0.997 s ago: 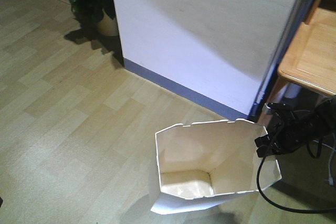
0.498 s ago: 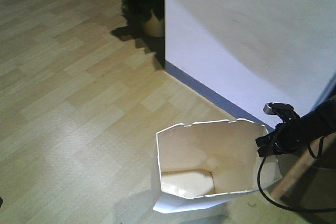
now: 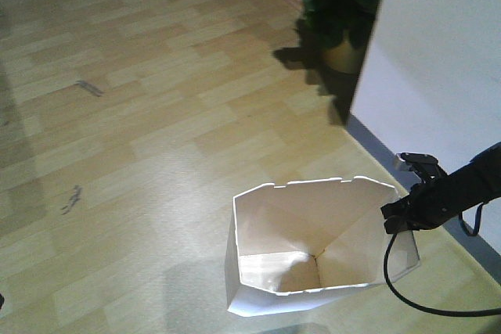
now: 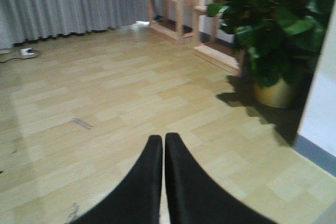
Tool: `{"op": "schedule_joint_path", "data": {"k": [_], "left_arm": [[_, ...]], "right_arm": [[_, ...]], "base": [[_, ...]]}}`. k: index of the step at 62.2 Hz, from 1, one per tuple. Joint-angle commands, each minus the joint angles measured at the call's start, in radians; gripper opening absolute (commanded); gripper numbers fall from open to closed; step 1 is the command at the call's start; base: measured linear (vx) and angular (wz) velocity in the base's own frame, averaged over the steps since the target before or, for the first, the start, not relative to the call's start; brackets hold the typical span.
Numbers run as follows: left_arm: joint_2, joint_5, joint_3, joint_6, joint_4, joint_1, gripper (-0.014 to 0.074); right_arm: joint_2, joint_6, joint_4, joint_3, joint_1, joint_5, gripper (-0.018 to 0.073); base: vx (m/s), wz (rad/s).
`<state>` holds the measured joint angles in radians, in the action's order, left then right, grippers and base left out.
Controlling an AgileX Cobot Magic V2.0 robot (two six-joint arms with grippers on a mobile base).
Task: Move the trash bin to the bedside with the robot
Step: 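Hold the bin in the right gripper while the base turns away from the desk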
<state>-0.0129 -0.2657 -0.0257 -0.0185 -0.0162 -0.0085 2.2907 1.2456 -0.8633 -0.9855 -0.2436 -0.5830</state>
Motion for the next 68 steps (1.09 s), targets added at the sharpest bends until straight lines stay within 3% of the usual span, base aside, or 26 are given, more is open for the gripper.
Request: {"op": "schedule_joint_path", "data": {"k": [1,32,68], "left_arm": [[-0.013,0.069,-0.019,-0.004,-0.002,-0.006,-0.0006],[-0.013,0.069,-0.019,-0.004,-0.002,-0.006,-0.0006],[-0.013,0.069,-0.019,-0.004,-0.002,-0.006,-0.0006]], "right_arm": [[-0.075,0.002,-0.076,-0.015,-0.003,-0.165,-0.0005],[-0.075,0.002,-0.077,-0.015,-0.003,-0.165,-0.0005],[-0.075,0.002,-0.077,-0.015,-0.003,-0.166,-0.0005]], "base": [[0.17,0.65],[0.16,0.51],[0.19,0.01]]}}
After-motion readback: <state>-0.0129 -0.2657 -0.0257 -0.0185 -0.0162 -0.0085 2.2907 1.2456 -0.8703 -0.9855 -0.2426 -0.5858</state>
